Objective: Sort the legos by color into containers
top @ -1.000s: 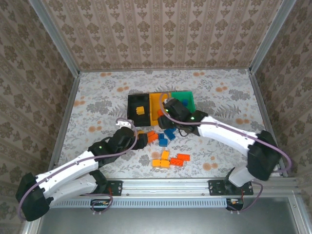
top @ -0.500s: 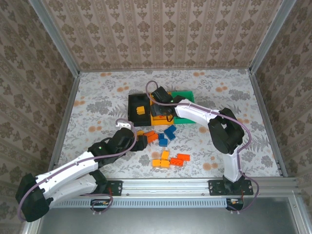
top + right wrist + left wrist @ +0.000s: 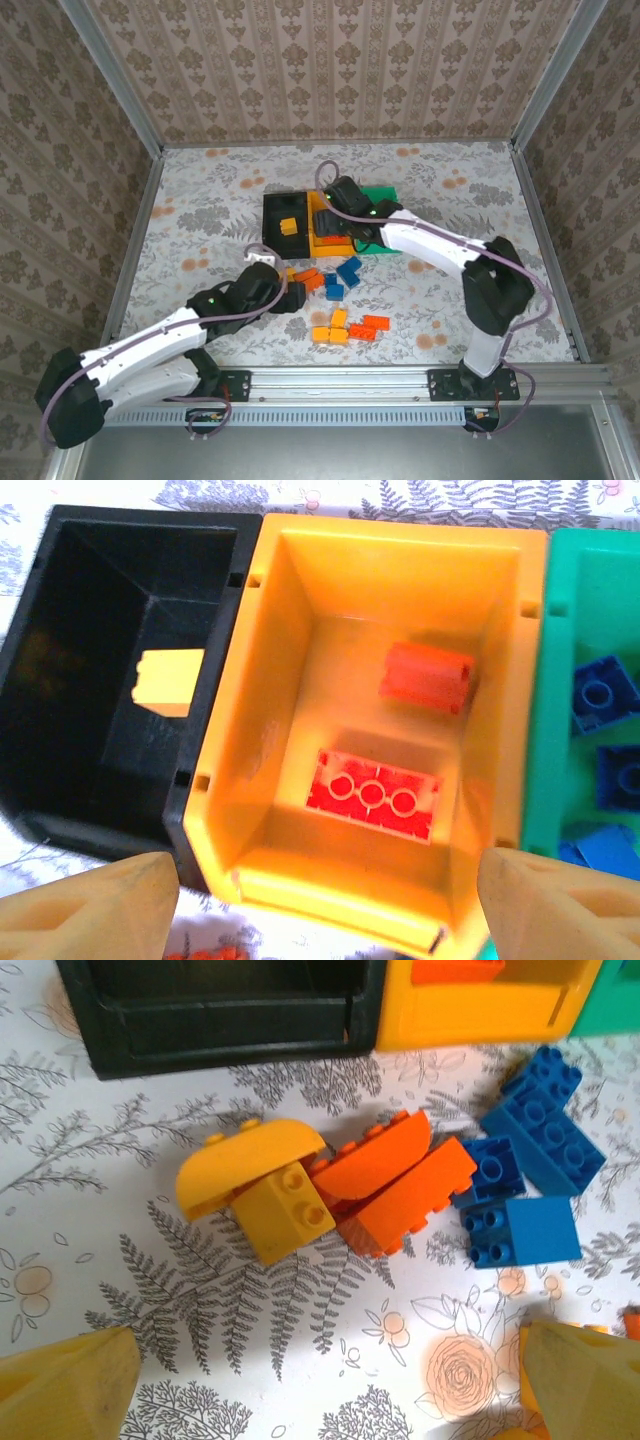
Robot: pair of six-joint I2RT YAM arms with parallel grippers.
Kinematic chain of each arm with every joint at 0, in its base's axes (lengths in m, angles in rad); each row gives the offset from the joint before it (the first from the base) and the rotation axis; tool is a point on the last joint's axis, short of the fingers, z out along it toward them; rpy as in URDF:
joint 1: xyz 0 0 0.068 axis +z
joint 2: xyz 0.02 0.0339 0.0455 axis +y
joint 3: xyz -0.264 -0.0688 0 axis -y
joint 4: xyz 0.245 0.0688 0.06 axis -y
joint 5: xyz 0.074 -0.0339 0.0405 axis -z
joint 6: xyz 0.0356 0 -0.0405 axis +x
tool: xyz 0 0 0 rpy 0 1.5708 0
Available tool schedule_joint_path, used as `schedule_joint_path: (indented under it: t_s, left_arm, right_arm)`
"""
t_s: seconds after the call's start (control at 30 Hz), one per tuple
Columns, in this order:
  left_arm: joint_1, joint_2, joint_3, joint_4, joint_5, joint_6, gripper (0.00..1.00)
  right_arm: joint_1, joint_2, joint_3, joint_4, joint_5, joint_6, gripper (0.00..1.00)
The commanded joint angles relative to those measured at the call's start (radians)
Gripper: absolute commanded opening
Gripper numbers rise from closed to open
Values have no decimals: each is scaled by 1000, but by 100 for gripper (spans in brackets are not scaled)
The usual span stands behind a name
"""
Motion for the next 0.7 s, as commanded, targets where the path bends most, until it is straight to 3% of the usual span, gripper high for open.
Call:
schedule_joint_path:
  t_s: [0.0, 0.3, 0.67]
  left_arm:
    - [-50, 66, 67, 14, 39, 68, 98]
    - [-246, 393, 235, -45, 61, 145, 89]
    - [-349, 426, 204, -139, 72, 32, 85]
  right_arm:
    - [6, -107, -116, 30, -9, 32, 80]
    - [-6, -346, -421, 43, 16, 68, 81]
    - [-29, -488, -551, 46, 23, 77, 81]
